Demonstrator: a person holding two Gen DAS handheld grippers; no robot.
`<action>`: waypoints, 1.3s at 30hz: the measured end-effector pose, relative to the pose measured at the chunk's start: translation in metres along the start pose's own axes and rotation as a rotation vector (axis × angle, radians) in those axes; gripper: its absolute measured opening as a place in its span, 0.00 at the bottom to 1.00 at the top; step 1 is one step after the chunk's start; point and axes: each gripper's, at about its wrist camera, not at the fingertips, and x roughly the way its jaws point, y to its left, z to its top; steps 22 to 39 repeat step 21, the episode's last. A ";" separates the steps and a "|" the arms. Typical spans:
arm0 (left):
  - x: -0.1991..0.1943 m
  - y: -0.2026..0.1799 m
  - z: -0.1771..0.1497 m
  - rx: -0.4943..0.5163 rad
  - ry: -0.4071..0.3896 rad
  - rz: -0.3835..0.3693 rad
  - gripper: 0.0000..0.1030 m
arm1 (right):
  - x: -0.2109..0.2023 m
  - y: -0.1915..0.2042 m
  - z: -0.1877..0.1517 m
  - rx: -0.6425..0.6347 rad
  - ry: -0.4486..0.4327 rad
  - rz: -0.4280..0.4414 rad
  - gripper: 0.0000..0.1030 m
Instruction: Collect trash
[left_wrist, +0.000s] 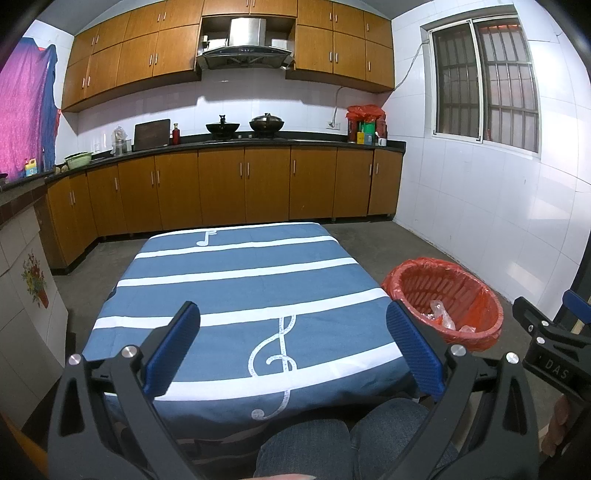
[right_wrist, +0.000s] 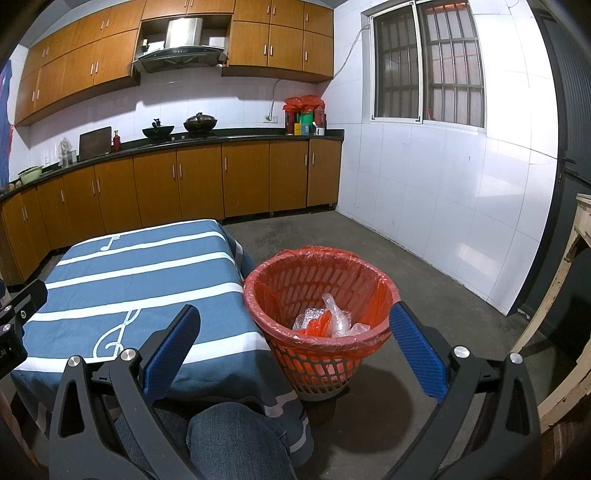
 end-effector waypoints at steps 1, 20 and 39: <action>0.000 0.000 -0.001 0.000 0.001 0.001 0.96 | 0.000 0.000 0.000 0.000 0.000 0.000 0.98; 0.000 0.000 -0.001 0.003 0.000 0.005 0.96 | 0.000 -0.001 0.000 0.000 0.002 0.000 0.98; 0.000 0.000 -0.002 0.002 0.001 0.004 0.96 | 0.000 -0.001 0.000 0.000 0.001 0.000 0.98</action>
